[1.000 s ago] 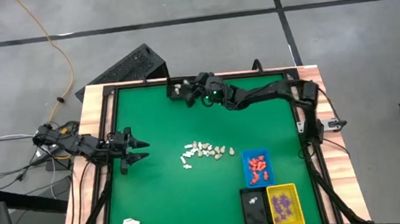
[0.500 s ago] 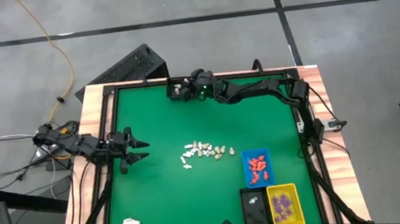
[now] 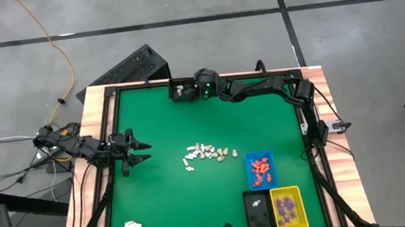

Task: Sort Halloween decoration
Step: Put the gray skull toy into the top black bin

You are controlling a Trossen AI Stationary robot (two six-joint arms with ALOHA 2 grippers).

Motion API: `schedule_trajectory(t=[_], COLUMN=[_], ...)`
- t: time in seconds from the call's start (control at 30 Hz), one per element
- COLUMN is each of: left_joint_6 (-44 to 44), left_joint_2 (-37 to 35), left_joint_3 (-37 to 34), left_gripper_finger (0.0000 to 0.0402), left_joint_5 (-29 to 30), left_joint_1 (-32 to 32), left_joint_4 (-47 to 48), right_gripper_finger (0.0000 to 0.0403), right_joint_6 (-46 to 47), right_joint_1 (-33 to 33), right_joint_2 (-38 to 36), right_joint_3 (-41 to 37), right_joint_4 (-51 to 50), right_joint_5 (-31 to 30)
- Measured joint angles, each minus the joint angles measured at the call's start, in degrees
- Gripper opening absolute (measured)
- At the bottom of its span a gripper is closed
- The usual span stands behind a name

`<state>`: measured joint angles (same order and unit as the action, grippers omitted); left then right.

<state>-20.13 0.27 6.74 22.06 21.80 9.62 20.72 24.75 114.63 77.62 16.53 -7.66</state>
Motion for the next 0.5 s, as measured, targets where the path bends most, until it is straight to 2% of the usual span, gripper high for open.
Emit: schedule_trajectory(t=[0.13,0.37,0.5], left_joint_6=[-0.38,0.53,0.56], left_joint_2=[0.00,0.00,0.00], left_joint_3=[0.00,0.00,0.00], left_gripper_finger=[0.0189,0.0189,0.0189], left_joint_5=[-1.28,-1.79,-1.79], left_joint_1=[0.00,0.00,0.00], left_joint_4=[0.01,0.10,0.09], right_gripper_finger=[0.0181,0.0165,0.0165], right_joint_6=[-4.13,-8.62,-8.05], right_joint_1=[-0.97,-6.69,-12.42], right_joint_2=[-6.96,-20.75,-24.18], right_joint_3=[-0.01,0.04,0.04], right_joint_4=[-13.06,-47.58,-62.43], right_joint_5=[10.09,10.71,10.56])
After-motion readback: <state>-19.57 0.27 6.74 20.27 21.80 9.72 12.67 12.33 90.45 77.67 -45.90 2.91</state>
